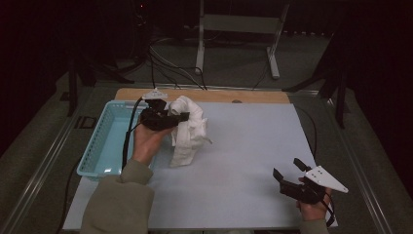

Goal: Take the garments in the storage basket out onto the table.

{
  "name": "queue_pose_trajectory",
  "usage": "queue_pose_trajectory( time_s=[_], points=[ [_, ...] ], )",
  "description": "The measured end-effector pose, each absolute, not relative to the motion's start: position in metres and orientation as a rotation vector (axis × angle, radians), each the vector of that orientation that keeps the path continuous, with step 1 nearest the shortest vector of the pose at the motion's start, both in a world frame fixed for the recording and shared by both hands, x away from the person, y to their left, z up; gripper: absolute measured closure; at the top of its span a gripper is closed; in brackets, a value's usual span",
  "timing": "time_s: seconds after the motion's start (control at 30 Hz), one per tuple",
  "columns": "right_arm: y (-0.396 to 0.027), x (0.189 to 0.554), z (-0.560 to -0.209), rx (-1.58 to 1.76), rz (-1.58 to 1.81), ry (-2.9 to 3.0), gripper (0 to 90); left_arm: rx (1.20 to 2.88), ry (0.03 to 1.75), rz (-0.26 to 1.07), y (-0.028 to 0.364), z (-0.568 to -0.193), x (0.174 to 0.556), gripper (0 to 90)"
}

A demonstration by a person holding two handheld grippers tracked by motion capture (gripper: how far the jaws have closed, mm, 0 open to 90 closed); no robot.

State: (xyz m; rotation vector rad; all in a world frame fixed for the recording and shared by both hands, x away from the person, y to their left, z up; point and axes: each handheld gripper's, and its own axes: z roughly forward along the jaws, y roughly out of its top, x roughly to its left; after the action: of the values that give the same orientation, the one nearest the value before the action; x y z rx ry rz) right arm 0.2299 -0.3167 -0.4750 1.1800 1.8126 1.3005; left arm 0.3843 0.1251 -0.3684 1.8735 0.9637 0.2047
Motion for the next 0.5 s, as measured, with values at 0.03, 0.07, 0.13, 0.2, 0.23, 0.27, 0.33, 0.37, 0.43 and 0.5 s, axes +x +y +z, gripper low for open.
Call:
queue_pose_trajectory(
  time_s=[0.03,0.07,0.13,0.2,0.23,0.27,0.33,0.37,0.43,0.5],
  points=[
    [-0.317,0.23,-0.475,1.18,1.301,1.812,14.0,1.876,0.964,0.2,0.124,-0.369,0.385,68.7],
    [-0.317,0.23,-0.475,1.18,1.303,1.812,14.0,1.875,0.962,0.199,0.122,-0.37,0.385,68.7],
    [-0.317,0.23,-0.475,1.179,1.303,1.811,14.0,1.877,0.961,0.195,0.12,-0.371,0.385,68.7],
    [-0.317,0.23,-0.475,1.179,1.302,1.812,14.0,1.882,0.957,0.192,0.117,-0.373,0.385,68.7],
    [-0.317,0.23,-0.475,1.18,1.301,1.814,14.0,1.885,0.956,0.19,0.117,-0.373,0.386,68.7],
    [-0.317,0.23,-0.475,1.179,1.301,1.814,14.0,1.885,0.958,0.19,0.116,-0.374,0.386,68.6],
    [-0.317,0.23,-0.475,1.178,1.303,1.813,14.0,1.887,0.959,0.189,0.114,-0.376,0.387,68.7],
    [-0.317,0.23,-0.475,1.178,1.304,1.813,14.0,1.888,0.959,0.188,0.113,-0.376,0.387,68.6],
    [-0.317,0.23,-0.475,1.178,1.303,1.814,14.0,1.89,0.958,0.185,0.111,-0.378,0.387,68.6],
    [-0.317,0.23,-0.475,1.178,1.302,1.815,14.0,1.89,0.955,0.177,0.108,-0.38,0.388,68.6]
  ],
)
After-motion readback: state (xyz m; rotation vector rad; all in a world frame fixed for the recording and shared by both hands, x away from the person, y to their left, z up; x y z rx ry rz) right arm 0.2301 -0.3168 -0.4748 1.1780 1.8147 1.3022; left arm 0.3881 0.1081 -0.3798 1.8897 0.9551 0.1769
